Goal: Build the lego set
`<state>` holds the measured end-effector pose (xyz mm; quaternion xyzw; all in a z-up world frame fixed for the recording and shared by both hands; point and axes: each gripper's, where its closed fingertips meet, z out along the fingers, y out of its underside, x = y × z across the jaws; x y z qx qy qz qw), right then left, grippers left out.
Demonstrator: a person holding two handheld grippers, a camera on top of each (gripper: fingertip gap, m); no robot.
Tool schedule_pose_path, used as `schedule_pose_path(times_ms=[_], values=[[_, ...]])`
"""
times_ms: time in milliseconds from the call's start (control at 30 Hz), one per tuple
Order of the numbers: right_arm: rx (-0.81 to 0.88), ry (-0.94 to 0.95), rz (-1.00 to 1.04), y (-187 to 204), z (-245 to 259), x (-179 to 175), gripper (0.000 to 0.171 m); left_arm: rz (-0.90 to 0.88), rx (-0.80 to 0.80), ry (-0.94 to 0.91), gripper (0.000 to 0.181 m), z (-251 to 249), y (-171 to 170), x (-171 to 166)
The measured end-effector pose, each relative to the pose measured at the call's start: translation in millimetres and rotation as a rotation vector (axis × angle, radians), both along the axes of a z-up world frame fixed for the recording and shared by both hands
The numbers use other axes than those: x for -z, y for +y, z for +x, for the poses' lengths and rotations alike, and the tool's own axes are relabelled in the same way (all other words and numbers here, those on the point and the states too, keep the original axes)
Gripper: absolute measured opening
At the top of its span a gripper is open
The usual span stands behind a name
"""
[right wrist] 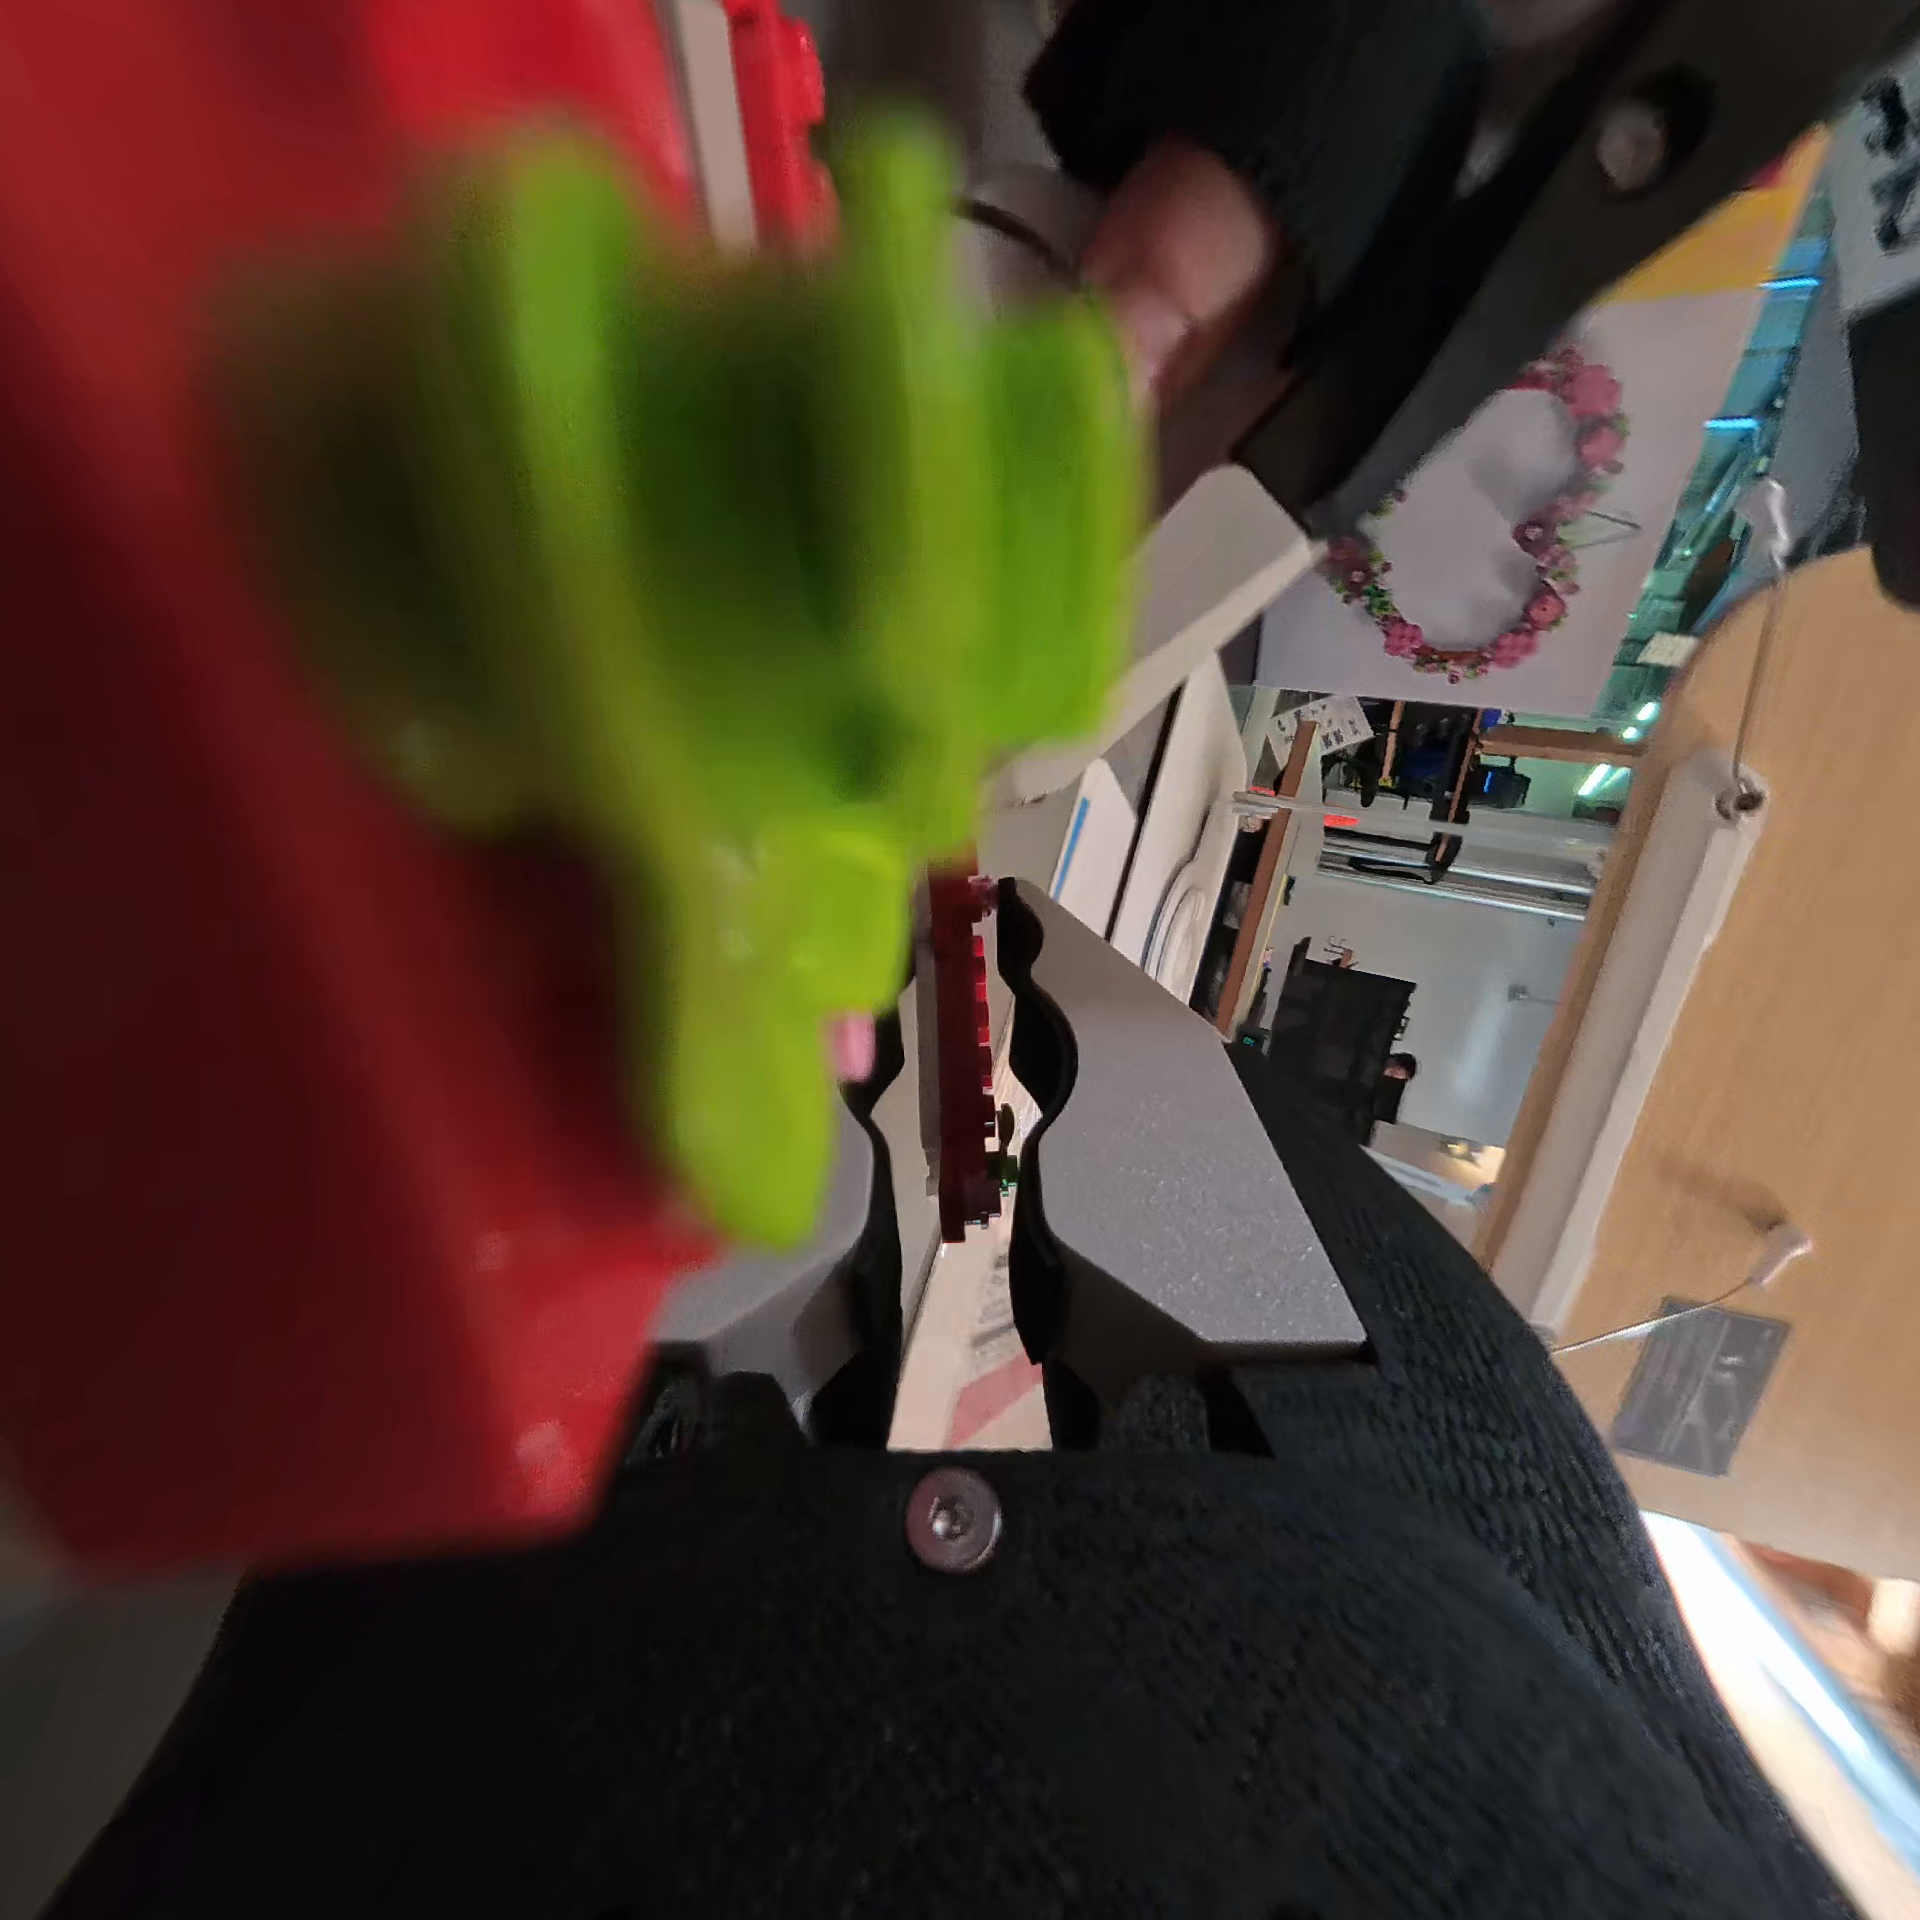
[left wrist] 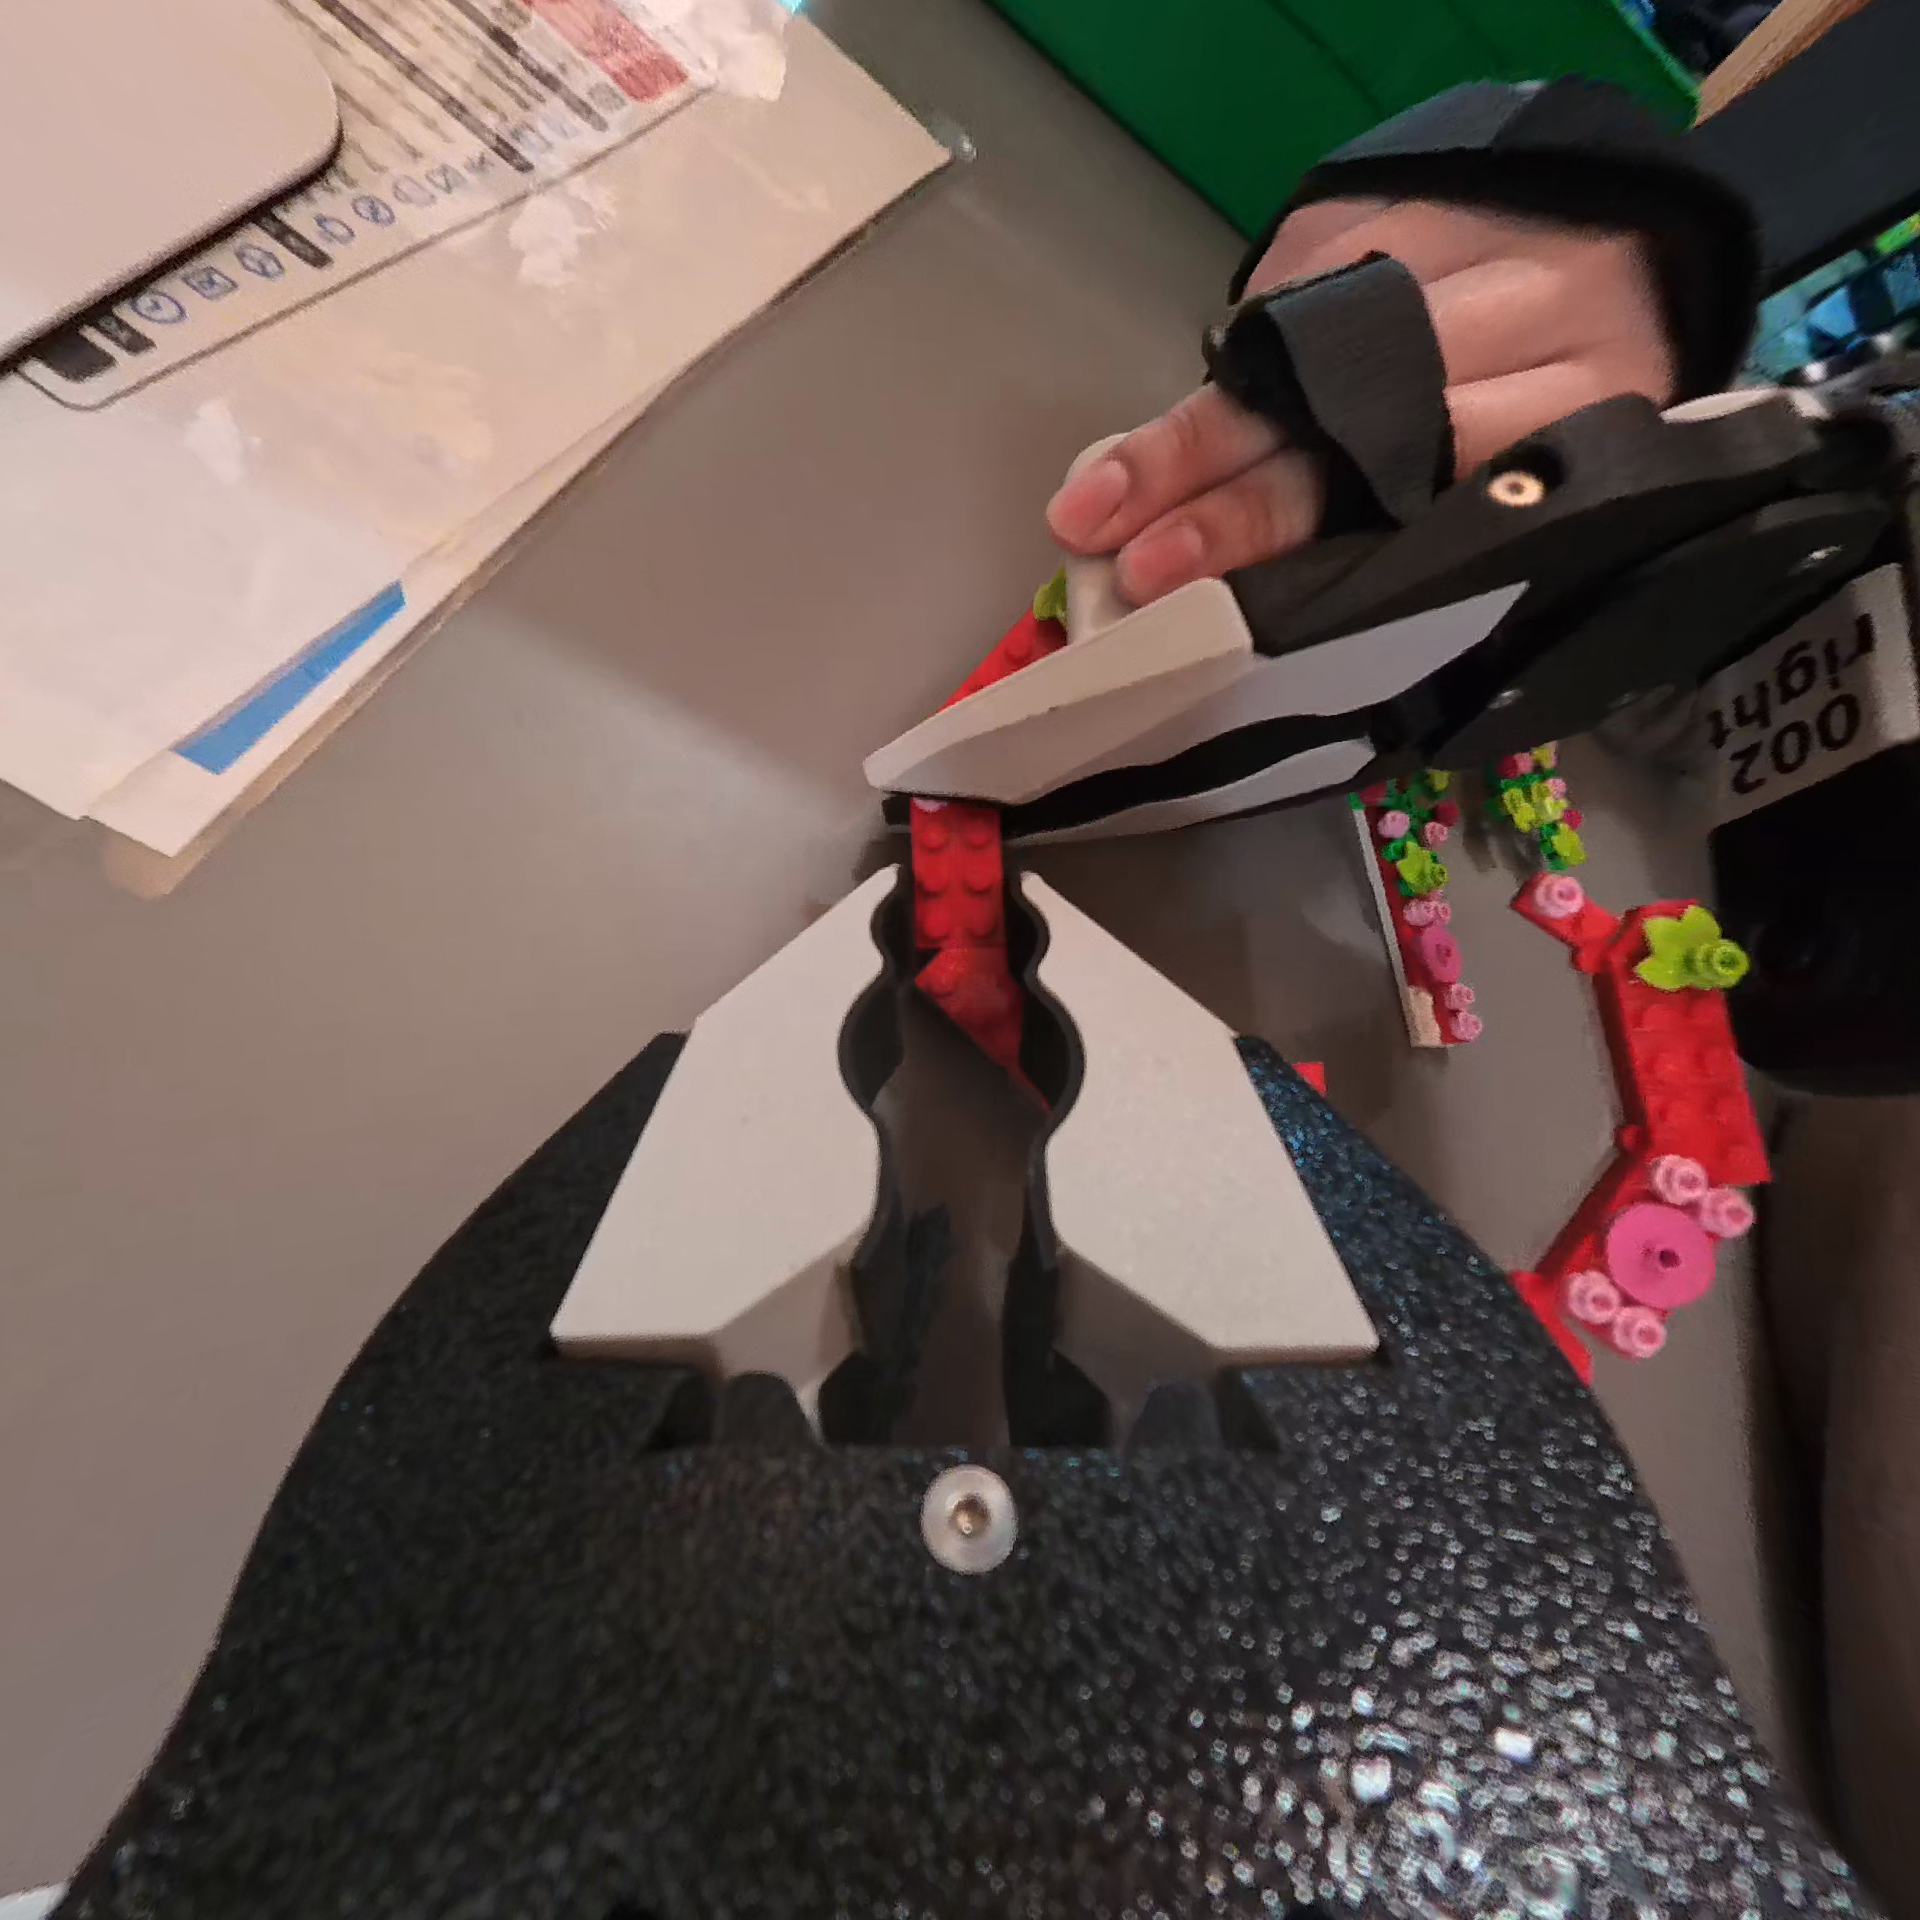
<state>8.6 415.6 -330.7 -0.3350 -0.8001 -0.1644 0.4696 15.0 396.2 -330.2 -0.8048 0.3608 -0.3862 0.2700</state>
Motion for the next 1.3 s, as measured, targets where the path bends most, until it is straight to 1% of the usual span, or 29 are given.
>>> schedule_pose_path(times_ms=[100, 133, 200, 233, 267, 300, 367, 400, 467, 500, 567, 633, 667, 700, 767, 833, 967, 1000, 1133, 1200, 1300], values=[[0.01, 0.08, -0.03, 5.5, 1.1, -10.8, 0.008, 0.03, 0.0, -0.068, 0.02, -2.1, 2.3, -18.3], [0.013, 0.111, -0.041, 7.5, 1.9, -15.4, 0.014, 0.043, -0.018, -0.109, 0.022, -4.0, 5.8, -27.8], [0.01, 0.181, -0.079, 9.2, 2.9, -25.4, 0.012, 0.081, -0.052, -0.211, 0.024, -9.7, 12.6, -50.6], [0.007, 0.216, -0.09, 9.8, 3.2, -31.7, 0.004, 0.102, -0.068, -0.254, 0.023, -13.8, 15.7, -61.5], [0.004, 0.248, -0.099, 9.9, 3.4, -38.4, 0.005, 0.125, -0.085, -0.289, 0.02, -18.3, 18.6, -71.4], [-0.003, 0.279, -0.103, 9.5, 3.4, -45.8, 0.013, 0.153, -0.102, -0.313, 0.017, -22.7, 21.1, -79.9], [-0.019, 0.332, -0.084, 7.6, 3.1, -61.6, 0.003, 0.198, -0.141, -0.324, 0.012, -31.2, 25.5, -92.1], [-0.03, 0.35, -0.057, 6.0, 3.0, -70.1, 0.002, 0.202, -0.165, -0.32, 0.011, -34.6, 26.6, -96.0], [-0.062, 0.377, 0.025, 0.0, 2.6, -88.6, 0.013, 0.179, -0.205, -0.352, 0.009, -38.2, 23.6, -105.0], [-0.083, 0.383, 0.07, -5.0, 1.7, -97.1, 0.013, 0.151, -0.211, -0.414, 0.011, -36.7, 18.1, -113.0], [-0.119, 0.402, 0.15, -17.3, -1.5, -113.6, 0.014, 0.053, -0.181, -0.554, 0.024, -29.4, 0.0, -128.3], [-0.162, 0.433, 0.207, -34.3, -6.7, -128.5, 0.009, -0.047, -0.145, -0.599, 0.036, -22.4, -19.6, -130.8], [-0.182, 0.444, 0.231, -43.3, -9.2, -134.7, 0.01, -0.087, -0.124, -0.606, 0.04, -19.5, -30.8, -130.8], [-0.209, 0.445, 0.251, -53.1, -11.8, -138.9, 0.011, -0.119, -0.102, -0.625, 0.041, -17.9, -42.1, -133.4], [-0.242, 0.439, 0.291, -69.2, -16.5, -145.1, 0.014, -0.169, -0.069, -0.689, 0.04, -19.3, -62.7, -143.6], [-0.267, 0.43, 0.306, -82.4, -20.7, -148.5, 0.013, -0.208, -0.054, -0.734, 0.04, -23.8, -79.8, -150.2], [-0.31, 0.447, 0.273, -107.9, -31.2, -151.9, 0.012, -0.275, -0.027, -0.788, 0.041, -29.7, -109.3, -155.0], [-0.322, 0.452, 0.271, -114.8, -34.3, -152.0, 0.013, -0.288, -0.02, -0.796, 0.038, -30.5, -115.8, -155.1], [-0.368, 0.431, 0.276, -141.0, -47.5, -145.4, 0.014, -0.338, 0.025, -0.807, 0.021, -32.6, -144.5, -149.3], [-0.385, 0.419, 0.278, -151.3, -52.4, -140.5, 0.009, -0.392, 0.027, -0.831, 0.02, -36.6, -155.0, -144.5], [-0.405, 0.366, 0.288, -162.8, -60.0, -125.7, 0.011, -0.436, 0.006, -0.812, 0.017, -43.9, -166.2, -128.5]])
